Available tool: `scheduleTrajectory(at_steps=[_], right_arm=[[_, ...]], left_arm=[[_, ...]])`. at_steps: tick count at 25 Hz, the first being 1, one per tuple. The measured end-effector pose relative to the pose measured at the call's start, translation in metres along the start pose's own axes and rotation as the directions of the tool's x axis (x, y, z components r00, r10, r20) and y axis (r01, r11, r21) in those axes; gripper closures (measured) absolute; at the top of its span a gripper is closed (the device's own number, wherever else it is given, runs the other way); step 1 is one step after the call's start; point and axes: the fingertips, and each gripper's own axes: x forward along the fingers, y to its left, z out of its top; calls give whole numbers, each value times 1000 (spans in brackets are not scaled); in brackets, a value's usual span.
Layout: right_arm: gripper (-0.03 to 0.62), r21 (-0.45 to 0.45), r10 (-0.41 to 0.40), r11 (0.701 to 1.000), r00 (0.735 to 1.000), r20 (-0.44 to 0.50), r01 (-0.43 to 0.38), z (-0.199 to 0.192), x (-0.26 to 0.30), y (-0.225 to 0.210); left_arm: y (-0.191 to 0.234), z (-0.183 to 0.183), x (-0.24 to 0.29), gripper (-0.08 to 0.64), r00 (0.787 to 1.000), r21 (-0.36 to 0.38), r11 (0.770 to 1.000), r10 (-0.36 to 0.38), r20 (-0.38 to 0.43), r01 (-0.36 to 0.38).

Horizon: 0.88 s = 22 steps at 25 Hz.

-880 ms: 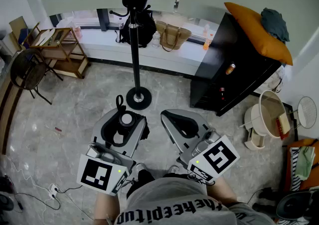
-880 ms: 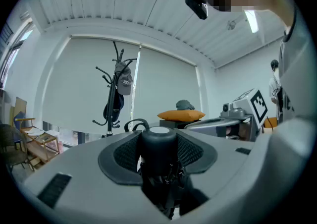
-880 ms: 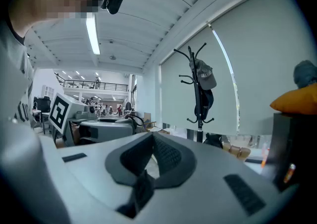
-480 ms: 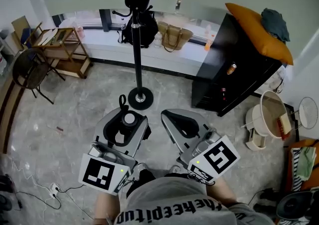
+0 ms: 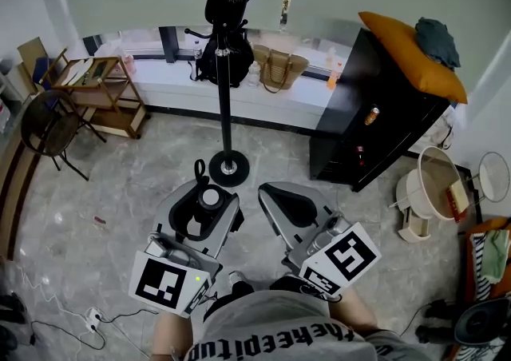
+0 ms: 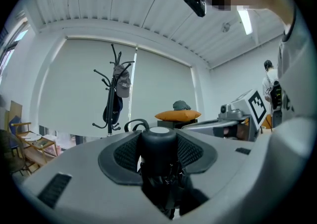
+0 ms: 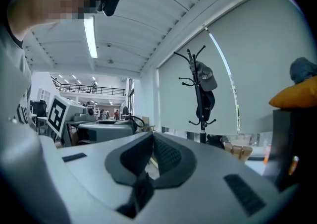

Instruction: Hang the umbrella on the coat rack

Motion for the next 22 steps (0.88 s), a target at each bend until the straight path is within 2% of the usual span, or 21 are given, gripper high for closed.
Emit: scheduleTrajectory(at_steps=[8, 15, 22], right_arm=[[580, 21, -17, 1000, 1000, -13, 18, -11, 2, 3], [580, 9, 19, 1000, 1000, -9, -19, -11, 21, -7], [580, 13, 49, 999, 999, -4, -48, -7, 36, -43]], left_arm=[[9, -4, 2, 351, 1000, 2, 1000, -15, -7, 15], [19, -6, 14, 351, 1000, 2, 1000, 1, -22, -1], [30, -5, 47, 351, 999, 9, 999, 41, -28, -40]])
